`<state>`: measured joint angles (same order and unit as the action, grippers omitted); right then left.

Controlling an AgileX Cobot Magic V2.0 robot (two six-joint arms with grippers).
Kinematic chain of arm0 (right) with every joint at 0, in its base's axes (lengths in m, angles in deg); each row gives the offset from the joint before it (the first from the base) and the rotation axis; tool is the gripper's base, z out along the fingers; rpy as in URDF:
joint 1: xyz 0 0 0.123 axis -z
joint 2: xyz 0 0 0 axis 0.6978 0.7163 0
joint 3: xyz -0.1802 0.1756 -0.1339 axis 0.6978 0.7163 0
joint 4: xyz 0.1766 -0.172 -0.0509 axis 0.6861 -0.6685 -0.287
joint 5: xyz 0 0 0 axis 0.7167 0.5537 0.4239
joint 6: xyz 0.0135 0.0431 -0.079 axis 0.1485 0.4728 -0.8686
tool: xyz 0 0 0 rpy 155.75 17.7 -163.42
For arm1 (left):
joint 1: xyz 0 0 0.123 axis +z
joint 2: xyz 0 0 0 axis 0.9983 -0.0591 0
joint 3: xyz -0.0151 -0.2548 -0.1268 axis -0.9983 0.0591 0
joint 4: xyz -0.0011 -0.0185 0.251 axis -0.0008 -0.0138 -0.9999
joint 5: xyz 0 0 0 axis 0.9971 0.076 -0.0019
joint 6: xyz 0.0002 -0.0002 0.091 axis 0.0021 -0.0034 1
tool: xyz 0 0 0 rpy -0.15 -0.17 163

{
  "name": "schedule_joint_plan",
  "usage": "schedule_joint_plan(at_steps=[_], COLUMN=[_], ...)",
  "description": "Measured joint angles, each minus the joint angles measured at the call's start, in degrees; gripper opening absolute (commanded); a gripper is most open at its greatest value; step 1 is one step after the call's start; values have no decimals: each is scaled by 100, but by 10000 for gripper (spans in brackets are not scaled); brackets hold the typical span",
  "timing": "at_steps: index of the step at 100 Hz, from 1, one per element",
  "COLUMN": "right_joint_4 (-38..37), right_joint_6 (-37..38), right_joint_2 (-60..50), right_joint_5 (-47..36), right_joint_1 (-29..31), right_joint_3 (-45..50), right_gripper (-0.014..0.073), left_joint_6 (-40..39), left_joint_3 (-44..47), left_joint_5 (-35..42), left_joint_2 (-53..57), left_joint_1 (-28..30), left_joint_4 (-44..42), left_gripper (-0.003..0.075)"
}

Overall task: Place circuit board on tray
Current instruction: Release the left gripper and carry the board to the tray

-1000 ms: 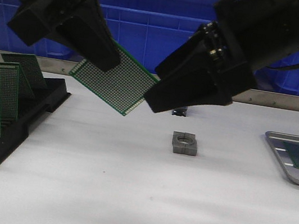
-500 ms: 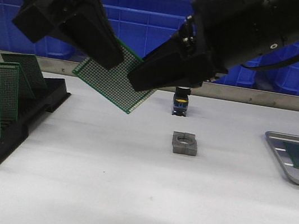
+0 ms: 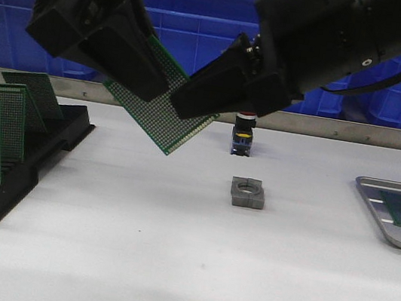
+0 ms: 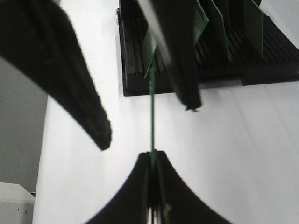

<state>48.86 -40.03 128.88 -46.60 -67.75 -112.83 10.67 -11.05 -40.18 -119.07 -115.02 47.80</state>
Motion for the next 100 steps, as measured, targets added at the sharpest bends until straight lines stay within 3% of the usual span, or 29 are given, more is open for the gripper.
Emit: schedule_joint_plan(at_steps=[13, 24, 63, 100], right_joint_4=[9, 21, 44, 44], right_joint_6=[314, 1029, 3171, 3556], right_joint_2=[0, 0, 0, 0], right_joint_5=[-118, -316, -404, -408], right_joint_1=[144, 464, 2295, 3865], right_joint_3=[0, 0, 0, 23], right_gripper=[-69, -69, -69, -69], left_joint_6=[0, 0, -10, -21], left_joint_3=[0, 0, 0, 0], left_joint_5=[378, 537, 633, 633], left_joint_2=[0, 86, 312, 312], left_joint_1=[11, 119, 363, 363], left_joint_4=[-87, -95, -99, 24], left_gripper=[599, 599, 599, 599])
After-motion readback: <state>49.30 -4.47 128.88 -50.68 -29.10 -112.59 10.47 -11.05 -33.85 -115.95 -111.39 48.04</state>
